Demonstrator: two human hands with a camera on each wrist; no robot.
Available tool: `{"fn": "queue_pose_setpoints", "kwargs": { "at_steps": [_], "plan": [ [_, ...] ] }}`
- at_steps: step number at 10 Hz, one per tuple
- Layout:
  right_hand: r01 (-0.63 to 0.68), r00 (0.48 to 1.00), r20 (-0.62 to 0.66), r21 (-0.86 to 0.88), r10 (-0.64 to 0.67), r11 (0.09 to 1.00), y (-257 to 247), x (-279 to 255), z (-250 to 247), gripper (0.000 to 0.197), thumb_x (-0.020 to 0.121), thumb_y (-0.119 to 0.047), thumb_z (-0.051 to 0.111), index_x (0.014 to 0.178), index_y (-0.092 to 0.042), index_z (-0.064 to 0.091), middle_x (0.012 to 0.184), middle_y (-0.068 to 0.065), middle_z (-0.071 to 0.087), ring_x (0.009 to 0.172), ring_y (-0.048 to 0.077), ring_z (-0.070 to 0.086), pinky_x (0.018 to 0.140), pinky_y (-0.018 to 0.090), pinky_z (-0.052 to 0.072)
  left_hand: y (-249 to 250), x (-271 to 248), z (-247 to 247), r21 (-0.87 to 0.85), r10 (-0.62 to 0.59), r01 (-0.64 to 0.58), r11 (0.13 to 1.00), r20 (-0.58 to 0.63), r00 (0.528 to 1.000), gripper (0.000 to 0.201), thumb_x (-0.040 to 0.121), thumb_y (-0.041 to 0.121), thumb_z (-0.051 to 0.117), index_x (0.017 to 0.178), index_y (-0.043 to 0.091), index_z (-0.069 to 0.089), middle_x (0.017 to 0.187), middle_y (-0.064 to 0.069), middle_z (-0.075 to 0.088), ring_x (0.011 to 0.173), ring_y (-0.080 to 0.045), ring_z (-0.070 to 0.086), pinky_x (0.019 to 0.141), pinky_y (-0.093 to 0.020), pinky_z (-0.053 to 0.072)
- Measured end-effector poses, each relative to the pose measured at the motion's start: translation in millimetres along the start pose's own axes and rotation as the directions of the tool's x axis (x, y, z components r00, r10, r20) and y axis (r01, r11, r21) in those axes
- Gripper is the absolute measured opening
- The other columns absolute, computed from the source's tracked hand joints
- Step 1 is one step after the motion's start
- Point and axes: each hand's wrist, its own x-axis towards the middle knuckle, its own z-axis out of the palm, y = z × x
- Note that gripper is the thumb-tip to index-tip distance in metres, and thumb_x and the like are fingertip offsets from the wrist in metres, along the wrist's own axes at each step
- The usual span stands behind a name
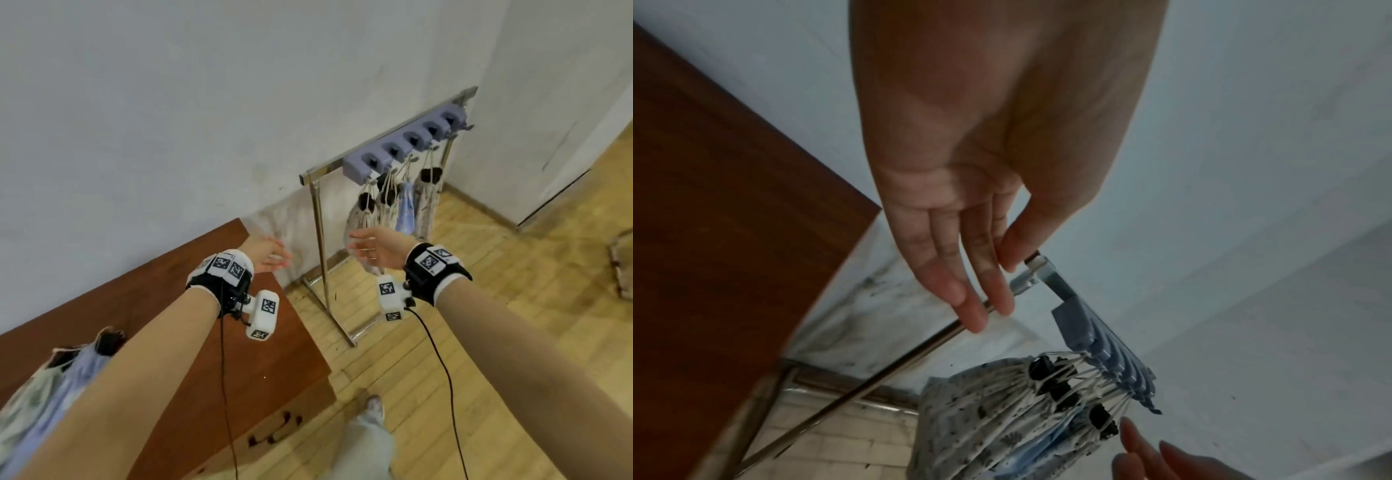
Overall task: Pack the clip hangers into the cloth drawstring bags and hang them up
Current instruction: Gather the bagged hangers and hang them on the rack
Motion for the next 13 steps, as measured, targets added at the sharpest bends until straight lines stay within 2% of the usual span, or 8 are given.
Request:
{"fn": "queue_pose_setpoints", "kwargs": {
  "at_steps": [4,6,7,8,10,11,12,13],
  "plan": [
    [-0.072,0.99,-0.123,-0.027,0.068,0.997,65,27,221,0.022,0.093,-0.014,0.057,0.115,-0.01,0.057,0.088,0.003,0.066,0.069,0.014,0.057,0.062,0.023,0.041,-118,-22,-207,-0.025,-0.12,0.119,0.993,-0.065,0.991,0.013,0.096,0.002,0.046,0.109,0.003,0.051,0.103,-0.014,0.066,0.096,-0.028,0.064,0.096,-0.036,0.047],
    [-0.187,0.974,-0.131,-0.023,0.182,0.982,121,86,373,0.016,0.091,-0.014,0.06,0.107,-0.011,0.059,0.092,0.005,0.066,0.075,0.015,0.058,0.067,0.024,0.043,-203,-7,-368,0.052,-0.245,0.26,0.964,-0.193,0.95,0.017,0.097,0.005,0.047,0.109,0.002,0.058,0.097,-0.012,0.062,0.093,-0.026,0.062,0.082,-0.033,0.047],
    [-0.281,0.96,-0.043,-0.098,0.278,0.955,149,105,445,0.026,0.091,-0.015,0.06,0.117,-0.011,0.058,0.102,0.009,0.066,0.085,0.02,0.061,0.074,0.028,0.047,-248,-3,-437,0.19,-0.279,0.335,0.923,-0.27,0.922,0.008,0.092,0.009,0.054,0.086,0.005,0.054,0.088,-0.013,0.056,0.078,-0.025,0.054,0.075,-0.033,0.045],
    [-0.327,0.944,-0.07,-0.096,0.322,0.94,168,125,501,0.029,0.095,-0.017,0.056,0.123,-0.012,0.055,0.11,0.009,0.063,0.091,0.021,0.062,0.075,0.03,0.049,-289,15,-486,0.284,-0.232,0.292,0.913,-0.225,0.946,0.02,0.089,0.012,0.06,0.071,0.013,0.053,0.096,-0.012,0.055,0.087,-0.023,0.051,0.082,-0.035,0.046],
    [-0.376,0.908,-0.17,0.072,0.383,0.924,196,162,565,0.029,0.1,-0.019,0.045,0.127,-0.01,0.049,0.131,0.013,0.052,0.113,0.029,0.052,0.09,0.041,0.048,-291,29,-484,0.274,-0.206,0.222,0.936,-0.084,0.975,0.026,0.09,0.006,0.056,0.065,0.016,0.052,0.09,-0.011,0.056,0.087,-0.023,0.051,0.083,-0.035,0.046],
    [-0.39,0.888,-0.202,0.143,0.412,0.91,204,178,583,0.028,0.099,-0.02,0.045,0.125,-0.009,0.049,0.125,0.012,0.053,0.113,0.028,0.05,0.096,0.046,0.043,-288,42,-474,0.385,-0.211,0.189,0.903,0.013,0.977,0.017,0.094,0.01,0.049,0.104,0.005,0.062,0.11,-0.017,0.059,0.103,-0.031,0.055,0.087,-0.033,0.042],
    [-0.41,0.87,-0.218,0.183,0.443,0.894,209,189,593,0.033,0.099,-0.02,0.041,0.128,-0.01,0.051,0.123,0.011,0.058,0.11,0.026,0.05,0.103,0.048,0.035,-297,59,-465,0.55,-0.219,0.174,0.816,0.016,0.976,0.039,0.093,0.021,0.046,0.13,0.012,0.045,0.131,-0.017,0.052,0.121,-0.036,0.047,0.099,-0.038,0.038],
    [-0.388,0.881,-0.21,0.194,0.424,0.901,213,198,597,0.037,0.099,-0.016,0.04,0.133,-0.006,0.049,0.132,0.014,0.057,0.104,0.024,0.052,0.095,0.04,0.04,-310,73,-463,0.604,-0.13,0.117,0.788,-0.023,0.991,0.029,0.091,0.022,0.051,0.119,0.013,0.052,0.121,-0.013,0.058,0.122,-0.034,0.044,0.098,-0.039,0.038]
  ]
}}
